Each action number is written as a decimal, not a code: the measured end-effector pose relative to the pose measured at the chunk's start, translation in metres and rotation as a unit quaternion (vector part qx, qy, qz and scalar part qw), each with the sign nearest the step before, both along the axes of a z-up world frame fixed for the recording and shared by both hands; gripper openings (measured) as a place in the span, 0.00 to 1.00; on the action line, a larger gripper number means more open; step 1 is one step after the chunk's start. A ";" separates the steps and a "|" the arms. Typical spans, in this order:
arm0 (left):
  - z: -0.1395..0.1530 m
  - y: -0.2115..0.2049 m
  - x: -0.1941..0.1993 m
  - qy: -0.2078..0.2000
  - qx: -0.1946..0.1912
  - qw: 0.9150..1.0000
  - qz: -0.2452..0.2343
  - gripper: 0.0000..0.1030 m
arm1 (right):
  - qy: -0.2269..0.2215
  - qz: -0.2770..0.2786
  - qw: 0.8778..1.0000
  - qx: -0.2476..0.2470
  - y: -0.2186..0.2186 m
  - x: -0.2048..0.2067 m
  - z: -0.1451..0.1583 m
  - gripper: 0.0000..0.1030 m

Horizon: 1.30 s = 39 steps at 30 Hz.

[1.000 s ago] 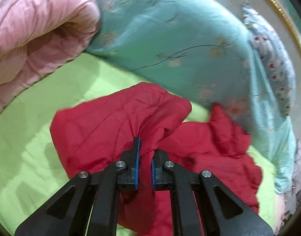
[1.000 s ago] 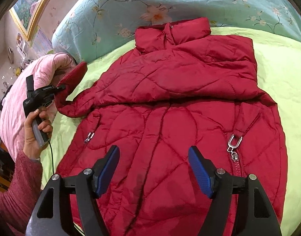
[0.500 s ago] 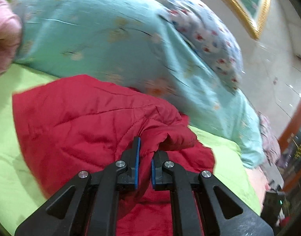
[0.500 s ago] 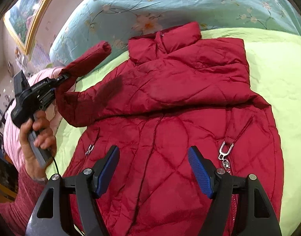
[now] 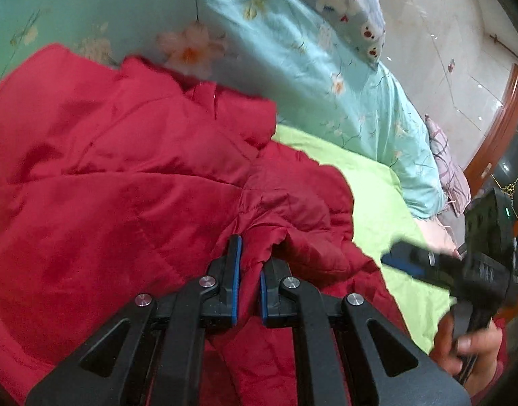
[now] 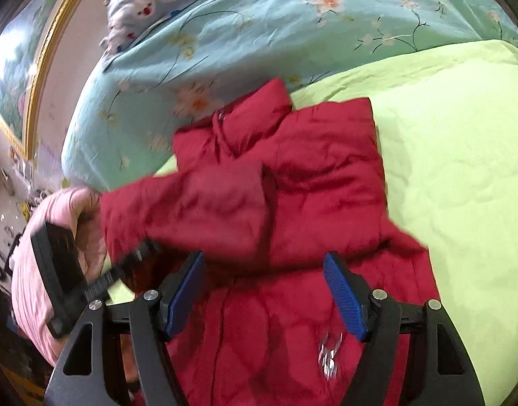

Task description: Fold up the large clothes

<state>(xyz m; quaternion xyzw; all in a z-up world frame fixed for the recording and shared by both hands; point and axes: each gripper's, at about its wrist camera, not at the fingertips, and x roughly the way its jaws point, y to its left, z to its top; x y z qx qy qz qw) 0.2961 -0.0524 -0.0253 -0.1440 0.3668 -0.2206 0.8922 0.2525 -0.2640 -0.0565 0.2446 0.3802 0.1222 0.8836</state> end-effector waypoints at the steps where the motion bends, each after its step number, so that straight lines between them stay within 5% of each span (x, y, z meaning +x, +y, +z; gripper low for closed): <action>1: -0.002 0.002 0.000 0.003 -0.001 1.000 0.000 0.06 | 0.002 -0.001 1.000 0.003 -0.001 0.008 0.000 0.71; 8: -0.010 0.004 0.003 0.018 -0.001 1.000 0.001 0.06 | 0.044 0.024 0.998 0.039 0.014 0.068 -0.029 0.52; 12: -0.010 0.004 0.000 0.038 0.010 0.999 -0.008 0.11 | 0.060 0.039 0.996 0.047 0.027 0.084 -0.041 0.05; 19: 0.005 0.027 -0.028 0.034 -0.003 0.999 -0.014 0.38 | 0.010 0.033 0.999 0.007 0.026 0.073 -0.007 0.03; 25: 0.022 0.065 -0.030 0.000 0.012 0.999 0.049 0.38 | -0.033 0.000 0.999 -0.010 0.000 0.063 0.023 0.02; 33: -0.002 0.115 0.013 0.033 0.015 0.990 0.134 0.38 | -0.090 -0.039 0.993 -0.063 -0.022 0.035 0.047 0.02; 39: -0.030 0.113 0.034 0.069 0.036 0.989 0.124 0.38 | -0.041 -0.053 0.991 -0.118 -0.025 0.050 0.008 0.02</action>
